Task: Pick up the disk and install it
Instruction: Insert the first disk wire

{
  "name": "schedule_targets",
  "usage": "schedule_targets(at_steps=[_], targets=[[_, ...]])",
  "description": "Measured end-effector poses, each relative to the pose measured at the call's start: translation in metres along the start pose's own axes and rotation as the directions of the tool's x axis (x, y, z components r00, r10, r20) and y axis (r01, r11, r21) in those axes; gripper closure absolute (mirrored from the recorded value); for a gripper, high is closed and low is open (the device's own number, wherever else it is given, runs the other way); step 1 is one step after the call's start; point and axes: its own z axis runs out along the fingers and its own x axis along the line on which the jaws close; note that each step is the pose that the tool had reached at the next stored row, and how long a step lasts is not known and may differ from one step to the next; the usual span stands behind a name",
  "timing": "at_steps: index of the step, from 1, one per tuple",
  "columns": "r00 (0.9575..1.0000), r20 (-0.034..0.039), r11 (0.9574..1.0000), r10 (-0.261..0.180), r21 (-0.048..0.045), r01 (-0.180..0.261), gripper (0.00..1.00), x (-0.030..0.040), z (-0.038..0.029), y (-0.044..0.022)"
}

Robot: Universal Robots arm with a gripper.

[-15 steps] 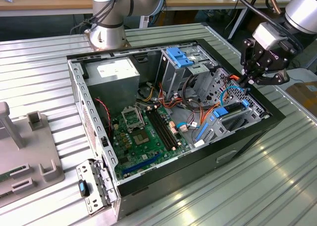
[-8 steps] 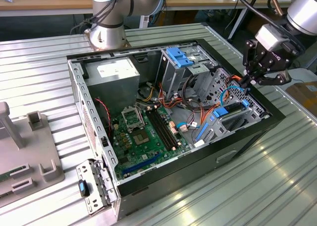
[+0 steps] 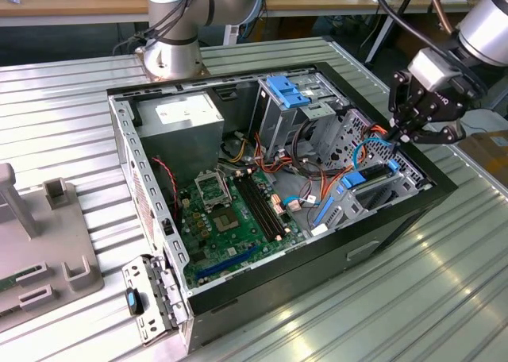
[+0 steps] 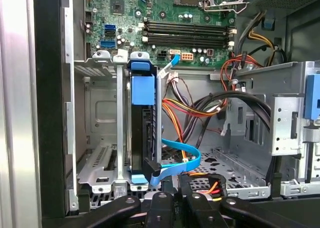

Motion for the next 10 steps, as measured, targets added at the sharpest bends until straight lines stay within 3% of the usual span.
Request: schedule_targets(at_steps=[4,10], targets=[[1.0,0.0003,1.0,-0.001,0.0044,0.001,0.84,0.0055,-0.0013,0.0122],[1.0,-0.0006,1.0,-0.001,0.0096,0.001,0.84,0.0073,-0.0024,0.0284]])
